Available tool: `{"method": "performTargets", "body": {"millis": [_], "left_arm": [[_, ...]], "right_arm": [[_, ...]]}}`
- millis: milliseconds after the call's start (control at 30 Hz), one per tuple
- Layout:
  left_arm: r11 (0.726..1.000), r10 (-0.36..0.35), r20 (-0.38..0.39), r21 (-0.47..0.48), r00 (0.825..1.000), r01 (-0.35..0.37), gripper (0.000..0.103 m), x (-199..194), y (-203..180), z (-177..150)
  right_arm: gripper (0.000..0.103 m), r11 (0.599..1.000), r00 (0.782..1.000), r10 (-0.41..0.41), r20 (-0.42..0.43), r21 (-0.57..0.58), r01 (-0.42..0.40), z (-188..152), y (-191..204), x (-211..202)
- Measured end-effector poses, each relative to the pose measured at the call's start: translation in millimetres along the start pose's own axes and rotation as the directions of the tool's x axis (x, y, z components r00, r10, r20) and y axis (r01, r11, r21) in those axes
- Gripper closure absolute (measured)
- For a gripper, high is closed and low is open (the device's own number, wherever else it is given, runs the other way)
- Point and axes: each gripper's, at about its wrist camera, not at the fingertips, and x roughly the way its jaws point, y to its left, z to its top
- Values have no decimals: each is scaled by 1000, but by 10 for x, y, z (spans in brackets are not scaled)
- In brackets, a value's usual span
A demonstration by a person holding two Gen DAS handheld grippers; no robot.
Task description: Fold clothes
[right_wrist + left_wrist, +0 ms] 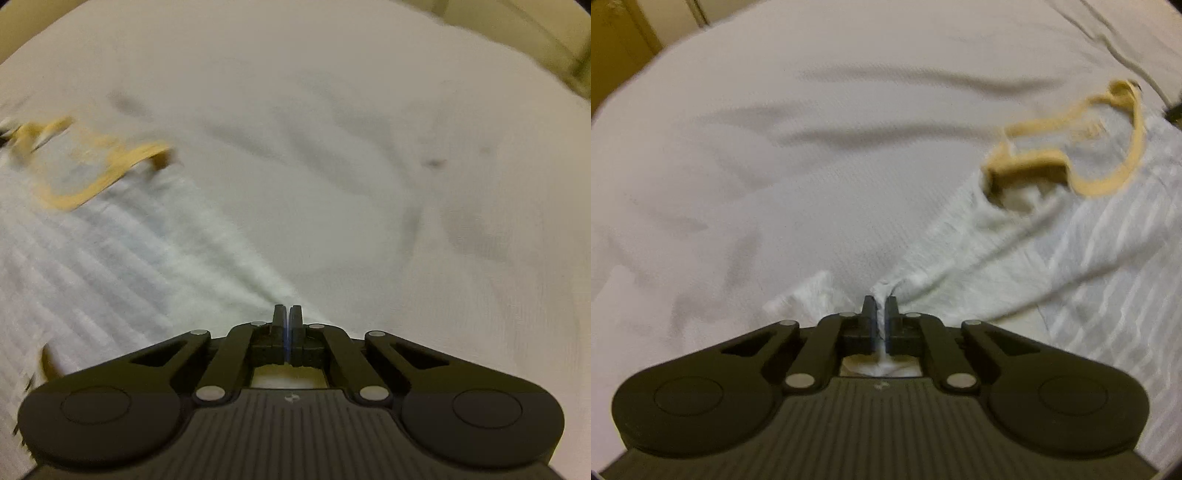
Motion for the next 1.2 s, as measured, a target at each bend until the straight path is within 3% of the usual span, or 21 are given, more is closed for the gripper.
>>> {"method": "performTargets", "body": {"millis": [100, 167, 333, 467, 633, 700, 767, 800, 900, 967, 1000, 1033, 1067, 1200], "left_arm": [[999, 27, 1, -46, 1000, -27, 100, -24, 73, 22], [996, 46, 1, -77, 999, -45, 100, -40, 122, 36], [988, 64, 23, -143, 998, -61, 85, -230, 350, -55], [975, 59, 24, -216, 998, -52, 83, -380, 609, -206], [958, -39, -1, -286, 999, 37, 71, -445, 693, -526], [932, -106, 12, -346, 994, 104, 64, -424, 672, -610], [890, -170, 34, -424, 985, 168, 51, -345, 684, -674], [878, -175, 41, -446, 984, 175, 48, -305, 684, -688], [863, -179, 62, -470, 982, 187, 53, -190, 672, -719], [859, -207, 76, -463, 975, 218, 74, -143, 651, -731], [854, -229, 88, -460, 970, 243, 94, -144, 650, -734], [844, -240, 106, -469, 965, 261, 100, -177, 669, -752], [833, -249, 124, -479, 961, 278, 100, -215, 690, -773], [828, -156, 155, -519, 976, 215, 101, -566, 876, -1017]], "right_arm": [[101, 993, 997, -69, 17, 101, 67, 48, -175, -68], [93, 986, 995, -95, 37, 143, 89, 80, -225, -142], [71, 992, 989, -27, 143, 125, 9, 112, 18, -508], [70, 990, 981, 68, 181, 106, -88, 126, 275, -599], [67, 977, 964, 203, 171, 34, -212, 118, 1119, -531], [67, 966, 956, 251, 152, 25, -258, 119, 1429, -490], [66, 958, 951, 279, 136, 26, -285, 80, 1668, -505], [66, 954, 948, 291, 128, 28, -297, 57, 1780, -518], [66, 943, 939, 327, 105, 33, -332, -13, 2116, -559], [65, 938, 935, 341, 94, 36, -345, -40, 2307, -557], [65, 935, 934, 347, 88, 37, -351, -51, 2399, -553], [65, 934, 933, 351, 84, 35, -355, -64, 2472, -575], [65, 933, 932, 355, 80, 29, -358, -68, 2567, -587], [65, 928, 924, 371, 97, 4, -373, -1, 2965, -594]]}}
